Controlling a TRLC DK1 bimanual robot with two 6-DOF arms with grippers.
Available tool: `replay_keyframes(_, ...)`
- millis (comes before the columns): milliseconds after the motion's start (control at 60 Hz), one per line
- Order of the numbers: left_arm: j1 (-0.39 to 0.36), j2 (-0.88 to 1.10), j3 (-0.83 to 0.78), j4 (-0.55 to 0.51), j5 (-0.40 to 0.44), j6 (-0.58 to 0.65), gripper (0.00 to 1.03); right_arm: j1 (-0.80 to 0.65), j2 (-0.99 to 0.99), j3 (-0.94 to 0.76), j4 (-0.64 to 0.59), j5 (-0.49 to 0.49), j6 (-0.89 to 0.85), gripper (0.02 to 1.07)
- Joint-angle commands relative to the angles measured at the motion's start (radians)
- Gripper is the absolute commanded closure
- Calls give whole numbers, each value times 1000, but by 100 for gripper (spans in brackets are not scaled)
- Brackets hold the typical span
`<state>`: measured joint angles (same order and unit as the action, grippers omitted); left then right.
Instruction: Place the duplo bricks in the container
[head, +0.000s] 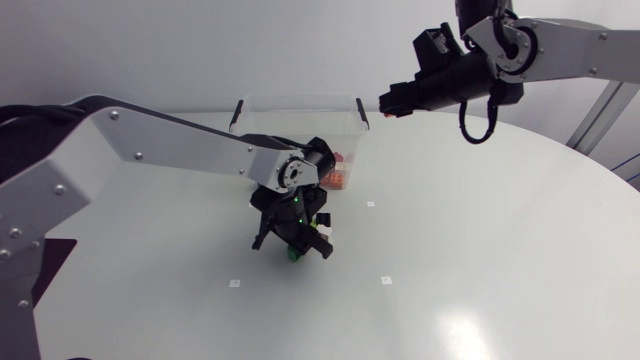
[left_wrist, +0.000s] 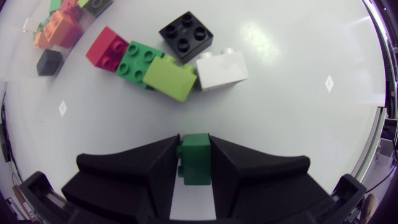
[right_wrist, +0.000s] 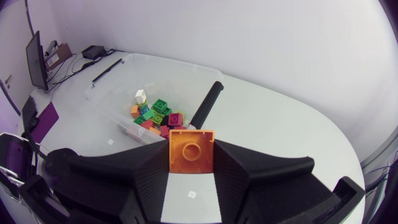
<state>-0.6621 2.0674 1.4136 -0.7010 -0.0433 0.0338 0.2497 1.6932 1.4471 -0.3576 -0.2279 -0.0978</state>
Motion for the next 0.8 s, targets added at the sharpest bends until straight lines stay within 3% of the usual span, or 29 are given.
replay_keyframes(0,19,-73,-45,1,-7,3,99,20,54,50,16,7,33,79)
replay_keyframes(283,62,-227,-81,34,-9,44,99,94,186,162,43,65,47,79)
replay_keyframes(750,191,-325,2,94,-1,126,99,161,405,406,-3,134,53,79)
replay_keyframes(783,194,-325,4,100,0,130,98,166,424,421,-7,144,52,75)
